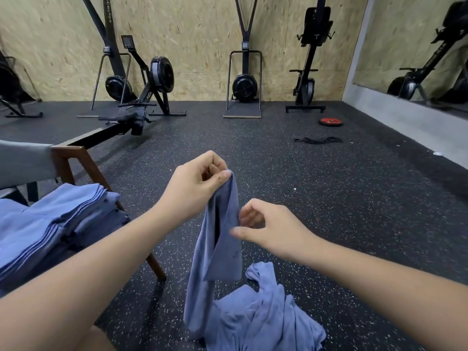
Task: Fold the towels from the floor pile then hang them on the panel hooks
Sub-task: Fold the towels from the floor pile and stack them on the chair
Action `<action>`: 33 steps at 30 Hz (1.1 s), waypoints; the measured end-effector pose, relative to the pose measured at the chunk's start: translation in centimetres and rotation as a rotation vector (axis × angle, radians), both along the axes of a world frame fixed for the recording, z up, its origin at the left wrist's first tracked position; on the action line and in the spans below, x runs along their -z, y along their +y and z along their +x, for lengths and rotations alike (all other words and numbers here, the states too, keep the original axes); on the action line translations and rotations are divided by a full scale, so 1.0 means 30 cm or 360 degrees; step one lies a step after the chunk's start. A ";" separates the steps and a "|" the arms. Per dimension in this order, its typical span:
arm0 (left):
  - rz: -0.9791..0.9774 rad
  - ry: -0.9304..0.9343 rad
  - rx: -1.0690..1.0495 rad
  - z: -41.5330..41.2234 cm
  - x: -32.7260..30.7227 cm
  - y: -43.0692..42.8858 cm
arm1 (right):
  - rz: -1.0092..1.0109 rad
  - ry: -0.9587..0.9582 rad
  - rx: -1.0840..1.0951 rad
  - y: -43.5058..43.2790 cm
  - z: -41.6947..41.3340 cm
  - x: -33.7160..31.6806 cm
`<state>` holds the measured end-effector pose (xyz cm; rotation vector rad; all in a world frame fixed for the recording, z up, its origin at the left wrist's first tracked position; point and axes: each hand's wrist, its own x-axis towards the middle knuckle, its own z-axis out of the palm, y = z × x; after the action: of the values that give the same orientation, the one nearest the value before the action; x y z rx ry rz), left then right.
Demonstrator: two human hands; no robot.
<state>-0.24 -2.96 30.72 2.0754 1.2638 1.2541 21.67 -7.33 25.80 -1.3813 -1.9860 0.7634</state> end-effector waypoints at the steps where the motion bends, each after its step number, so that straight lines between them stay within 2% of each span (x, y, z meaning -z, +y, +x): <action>1: -0.0001 -0.0004 0.0005 0.004 0.002 -0.001 | 0.0023 0.0008 0.0023 0.003 -0.020 0.010; 6: -0.0051 -0.0101 0.0068 0.022 0.012 -0.005 | 0.0083 0.0046 0.0143 0.011 -0.069 0.050; 11: -0.0079 -0.0107 0.0149 0.040 0.013 -0.014 | 0.0179 -0.0188 0.0105 0.028 -0.046 0.070; 17: -0.0017 -0.0131 -0.0168 -0.032 -0.009 0.024 | 0.0101 -0.0233 0.0104 0.060 0.072 0.080; 22: 0.0007 -0.0241 -0.0309 -0.097 -0.013 0.060 | -0.0044 -0.0498 0.0109 0.095 0.182 0.067; 24: -0.0005 -0.0263 -0.0367 -0.116 -0.014 0.067 | -0.0082 -0.0517 0.0090 0.100 0.223 0.054; 27: -0.0024 -0.0291 -0.0434 -0.136 -0.008 0.079 | -0.0138 -0.0343 0.0041 0.090 0.263 0.006; 33: -0.0074 -0.0309 -0.0345 -0.115 -0.006 0.071 | -0.0398 0.0509 -0.0167 -0.019 0.198 -0.141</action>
<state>-3.71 -0.82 30.90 1.7722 1.4407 1.4645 27.61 -7.92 30.02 -1.2051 -1.7654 1.2337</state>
